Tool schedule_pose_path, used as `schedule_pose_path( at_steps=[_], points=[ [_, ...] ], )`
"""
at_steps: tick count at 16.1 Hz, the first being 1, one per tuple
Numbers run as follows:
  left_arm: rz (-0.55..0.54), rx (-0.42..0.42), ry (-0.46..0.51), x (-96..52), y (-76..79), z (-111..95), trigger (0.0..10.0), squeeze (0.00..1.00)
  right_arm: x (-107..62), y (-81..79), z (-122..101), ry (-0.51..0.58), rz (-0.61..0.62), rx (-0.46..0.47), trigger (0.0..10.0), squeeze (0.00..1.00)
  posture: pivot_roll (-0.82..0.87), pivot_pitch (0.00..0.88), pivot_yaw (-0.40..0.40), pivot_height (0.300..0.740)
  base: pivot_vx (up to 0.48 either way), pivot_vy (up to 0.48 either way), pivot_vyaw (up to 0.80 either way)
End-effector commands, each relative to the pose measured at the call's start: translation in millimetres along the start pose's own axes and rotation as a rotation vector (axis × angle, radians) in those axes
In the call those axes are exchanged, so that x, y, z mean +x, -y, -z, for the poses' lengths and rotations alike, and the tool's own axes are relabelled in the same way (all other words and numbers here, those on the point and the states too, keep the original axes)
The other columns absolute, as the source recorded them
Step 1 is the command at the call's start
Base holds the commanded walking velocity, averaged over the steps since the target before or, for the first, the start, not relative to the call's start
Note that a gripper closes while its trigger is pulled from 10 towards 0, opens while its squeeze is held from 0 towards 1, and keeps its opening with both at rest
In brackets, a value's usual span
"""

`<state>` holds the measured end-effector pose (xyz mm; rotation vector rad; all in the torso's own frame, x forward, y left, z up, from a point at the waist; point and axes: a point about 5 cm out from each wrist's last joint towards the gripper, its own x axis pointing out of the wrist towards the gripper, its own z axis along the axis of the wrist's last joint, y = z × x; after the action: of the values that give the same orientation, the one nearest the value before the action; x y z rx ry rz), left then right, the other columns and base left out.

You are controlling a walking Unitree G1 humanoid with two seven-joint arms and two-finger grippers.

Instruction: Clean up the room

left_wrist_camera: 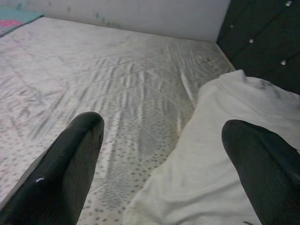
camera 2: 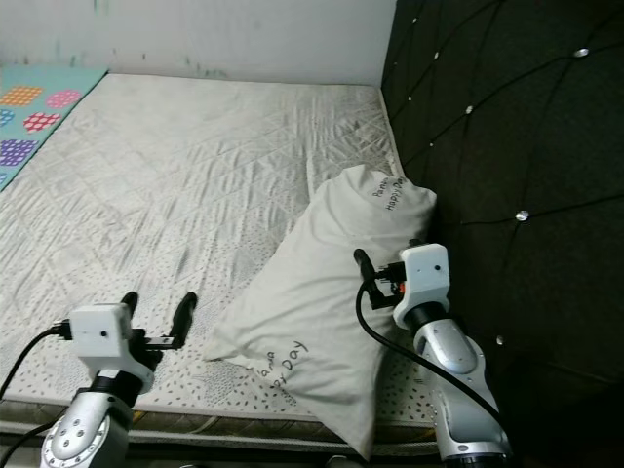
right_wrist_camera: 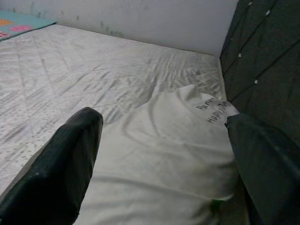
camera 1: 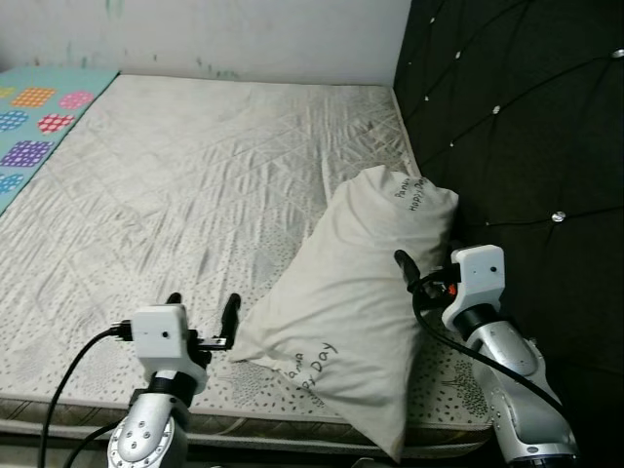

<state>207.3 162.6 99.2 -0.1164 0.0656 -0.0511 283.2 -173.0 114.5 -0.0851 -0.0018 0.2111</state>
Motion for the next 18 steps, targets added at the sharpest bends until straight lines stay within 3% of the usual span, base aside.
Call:
schedule_pose_path(
  at_steps=[1,18],
  points=[
    [-0.011,0.004,-0.007,-0.9,-2.3,0.4,10.0,0.0,0.6,0.8,-1.9,0.004,-0.003,-0.008,10.0,0.0,-0.11,0.125,-0.033,0.74,0.0,0.0,0.0],
    [0.052,0.022,-0.007,-3.1,5.4,-1.6,10.0,0.0,-5.4,0.2,7.9,-0.067,-0.009,0.02,10.0,0.0,-0.12,0.145,-0.036,0.74,0.0,0.0,0.0]
  ],
)
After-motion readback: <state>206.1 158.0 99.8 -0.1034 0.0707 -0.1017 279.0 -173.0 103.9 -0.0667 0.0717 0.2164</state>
